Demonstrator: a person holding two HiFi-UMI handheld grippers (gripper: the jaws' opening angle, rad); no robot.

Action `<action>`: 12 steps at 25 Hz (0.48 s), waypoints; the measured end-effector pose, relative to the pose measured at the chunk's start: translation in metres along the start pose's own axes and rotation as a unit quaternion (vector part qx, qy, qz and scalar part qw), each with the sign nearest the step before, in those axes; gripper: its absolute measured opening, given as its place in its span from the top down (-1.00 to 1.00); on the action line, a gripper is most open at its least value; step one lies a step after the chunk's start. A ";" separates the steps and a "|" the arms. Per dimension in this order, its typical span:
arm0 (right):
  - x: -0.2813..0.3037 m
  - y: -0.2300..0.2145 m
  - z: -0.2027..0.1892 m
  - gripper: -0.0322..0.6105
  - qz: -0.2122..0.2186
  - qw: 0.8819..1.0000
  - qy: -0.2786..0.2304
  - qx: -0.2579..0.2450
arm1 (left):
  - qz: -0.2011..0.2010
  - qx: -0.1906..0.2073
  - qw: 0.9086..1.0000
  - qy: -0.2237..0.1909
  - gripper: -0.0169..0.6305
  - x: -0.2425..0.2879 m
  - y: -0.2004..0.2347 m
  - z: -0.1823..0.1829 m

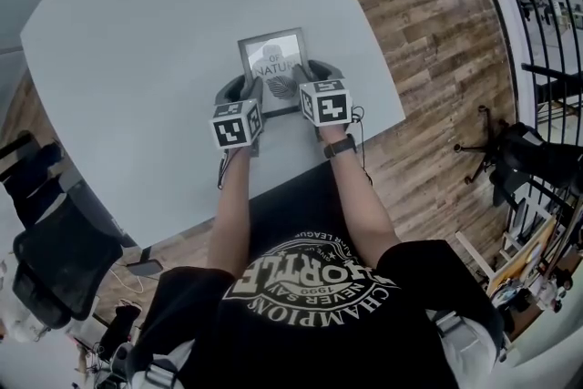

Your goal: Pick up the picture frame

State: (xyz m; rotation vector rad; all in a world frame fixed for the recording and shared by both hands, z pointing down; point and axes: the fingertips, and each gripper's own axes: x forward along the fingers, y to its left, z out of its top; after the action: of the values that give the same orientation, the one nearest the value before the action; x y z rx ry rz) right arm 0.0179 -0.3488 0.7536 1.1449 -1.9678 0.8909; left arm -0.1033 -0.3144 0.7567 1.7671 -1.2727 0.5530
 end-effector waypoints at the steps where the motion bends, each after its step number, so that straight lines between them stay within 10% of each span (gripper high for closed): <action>1: 0.000 0.001 0.000 0.56 -0.001 1.000 -0.001 0.001 | 0.005 0.000 1.000 0.000 0.52 0.000 0.002 0.000; 12: -0.003 -0.009 0.000 0.69 0.000 0.999 -0.010 0.034 | 0.014 -0.040 0.999 -0.002 0.71 0.001 -0.001 0.001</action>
State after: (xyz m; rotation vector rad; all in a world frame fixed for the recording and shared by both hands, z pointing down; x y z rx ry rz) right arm 0.0273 -0.3507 0.7531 1.1966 -1.9679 0.9568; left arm -0.1022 -0.3162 0.7568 1.6872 -1.3076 0.5070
